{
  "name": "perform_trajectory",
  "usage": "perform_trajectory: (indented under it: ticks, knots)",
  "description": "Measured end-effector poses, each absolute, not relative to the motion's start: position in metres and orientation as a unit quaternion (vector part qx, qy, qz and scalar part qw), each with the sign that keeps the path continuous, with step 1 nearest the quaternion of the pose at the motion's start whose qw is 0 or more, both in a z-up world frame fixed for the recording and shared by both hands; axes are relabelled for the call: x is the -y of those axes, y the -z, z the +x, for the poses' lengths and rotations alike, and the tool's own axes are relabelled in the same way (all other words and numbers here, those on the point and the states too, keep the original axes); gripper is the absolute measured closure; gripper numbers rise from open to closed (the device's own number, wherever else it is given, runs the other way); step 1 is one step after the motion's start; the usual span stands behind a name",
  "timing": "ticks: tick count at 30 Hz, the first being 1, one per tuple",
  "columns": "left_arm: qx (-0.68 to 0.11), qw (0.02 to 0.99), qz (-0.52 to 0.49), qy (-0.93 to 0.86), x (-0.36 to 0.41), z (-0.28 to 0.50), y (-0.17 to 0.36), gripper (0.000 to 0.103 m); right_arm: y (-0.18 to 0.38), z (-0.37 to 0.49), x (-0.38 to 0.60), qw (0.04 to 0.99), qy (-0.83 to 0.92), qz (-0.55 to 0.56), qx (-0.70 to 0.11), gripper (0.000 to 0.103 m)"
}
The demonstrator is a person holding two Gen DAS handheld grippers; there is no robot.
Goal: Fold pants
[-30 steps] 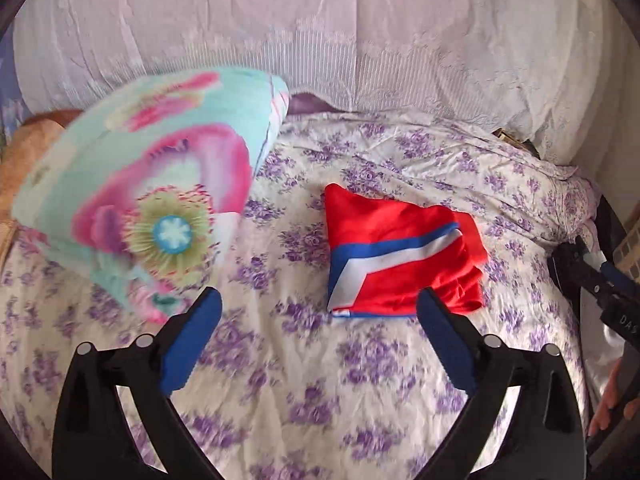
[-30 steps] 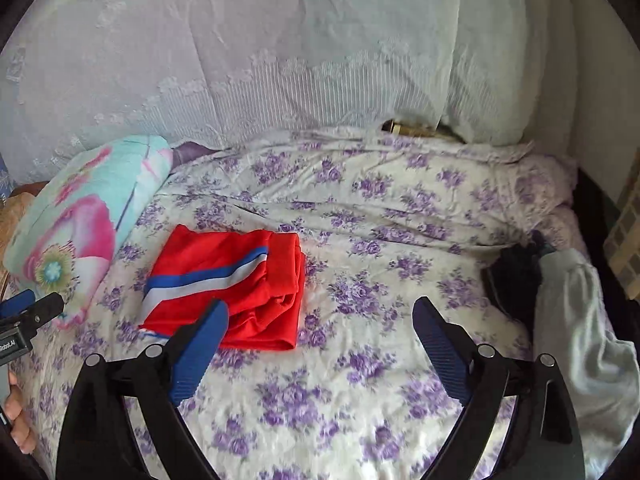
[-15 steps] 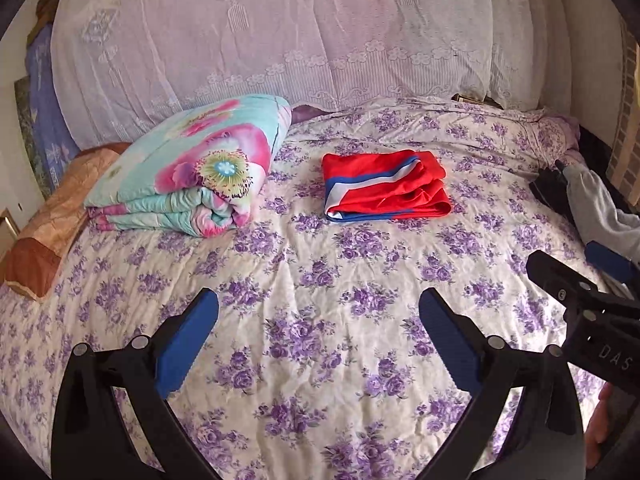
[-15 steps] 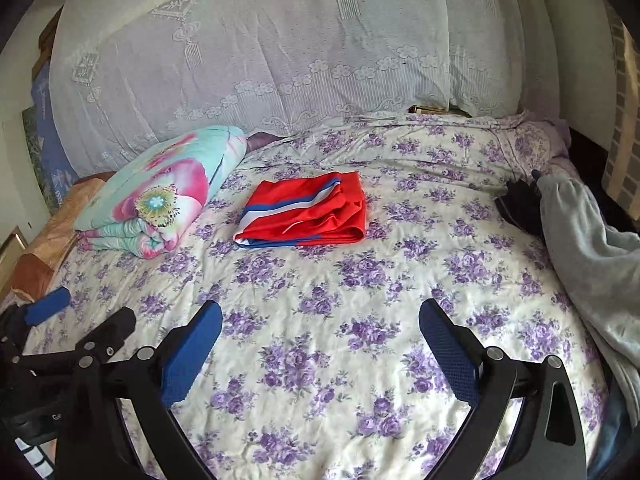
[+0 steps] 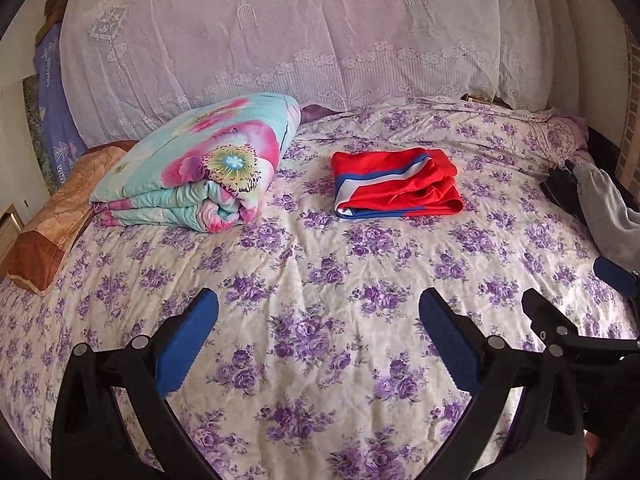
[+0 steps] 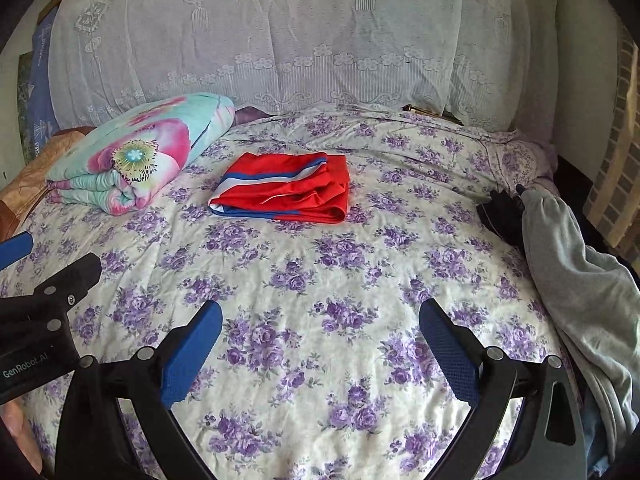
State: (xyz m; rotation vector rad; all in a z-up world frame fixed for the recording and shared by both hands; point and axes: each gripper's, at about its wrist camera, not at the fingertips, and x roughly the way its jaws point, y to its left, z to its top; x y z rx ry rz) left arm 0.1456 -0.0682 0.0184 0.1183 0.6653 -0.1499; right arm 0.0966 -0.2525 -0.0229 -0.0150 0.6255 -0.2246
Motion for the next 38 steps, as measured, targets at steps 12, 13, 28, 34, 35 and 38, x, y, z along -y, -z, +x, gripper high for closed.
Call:
perform_trajectory:
  ticks: [12,13,28,34,35,38]
  knots:
    - [-0.334,0.939,0.039,0.068,0.0615,0.1494,-0.0155,0.005,0.0260,0.0963,0.2612,0.943,0.121,0.009,-0.310,0.004]
    - [-0.334,0.939,0.037,0.068,0.0608,0.1494,-0.0154,0.005,0.0259,0.0961,0.2608,0.943,0.121,0.008,-0.309,0.004]
    - [-0.327,0.942,0.036,0.065,0.0585,0.1496,-0.0151,0.005,0.0253,0.0944,0.2589,0.943,0.119,0.008,-0.309,0.004]
    - [-0.337,0.939,0.032,0.067,0.0609,0.1490,-0.0131,0.005,0.0252,0.0945,0.2596,0.943,0.118,0.008,-0.309,0.004]
    - [-0.338,0.938,0.031,0.067,0.0607,0.1494,-0.0131,0.005,0.0253,0.0945,0.2595,0.943,0.118,0.008,-0.310,0.004]
    - [-0.342,0.937,0.028,0.065,0.0600,0.1509,-0.0120,0.005,0.0253,0.0942,0.2588,0.943,0.119,0.008,-0.310,0.004]
